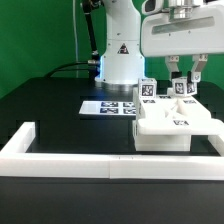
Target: Assemble chair
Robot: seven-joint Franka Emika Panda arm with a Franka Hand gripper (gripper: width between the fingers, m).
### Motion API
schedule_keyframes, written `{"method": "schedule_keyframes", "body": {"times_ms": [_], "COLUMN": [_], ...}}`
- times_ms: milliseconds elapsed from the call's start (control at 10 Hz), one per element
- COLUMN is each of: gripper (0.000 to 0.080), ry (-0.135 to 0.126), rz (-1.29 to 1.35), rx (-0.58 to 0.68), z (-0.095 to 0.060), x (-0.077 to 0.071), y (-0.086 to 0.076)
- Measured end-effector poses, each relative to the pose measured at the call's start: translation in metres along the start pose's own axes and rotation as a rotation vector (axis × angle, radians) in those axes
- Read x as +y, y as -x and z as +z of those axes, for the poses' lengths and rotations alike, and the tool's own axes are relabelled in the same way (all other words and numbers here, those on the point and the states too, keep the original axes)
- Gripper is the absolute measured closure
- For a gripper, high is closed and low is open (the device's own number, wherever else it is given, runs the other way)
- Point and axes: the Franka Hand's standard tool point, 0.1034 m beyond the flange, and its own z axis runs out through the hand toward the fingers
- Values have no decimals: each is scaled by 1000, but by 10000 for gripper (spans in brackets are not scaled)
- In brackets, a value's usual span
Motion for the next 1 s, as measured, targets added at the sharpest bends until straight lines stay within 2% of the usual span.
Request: {"method": "schedule_keyframes", "body": {"times_ms": [100,200,300,400,800,1000], "gripper": [511,405,266,186,151,151], "ry": [0,1,8,4,-15,-19], "rz": [0,-17,-106,-142,-639,-777], "rx": [0,0,-7,-9,4,5], "z": [0,0,-1,-3,-7,-9], "x": [0,0,0,-2,-6,-8], "y": [0,0,1,2,1,2]}}
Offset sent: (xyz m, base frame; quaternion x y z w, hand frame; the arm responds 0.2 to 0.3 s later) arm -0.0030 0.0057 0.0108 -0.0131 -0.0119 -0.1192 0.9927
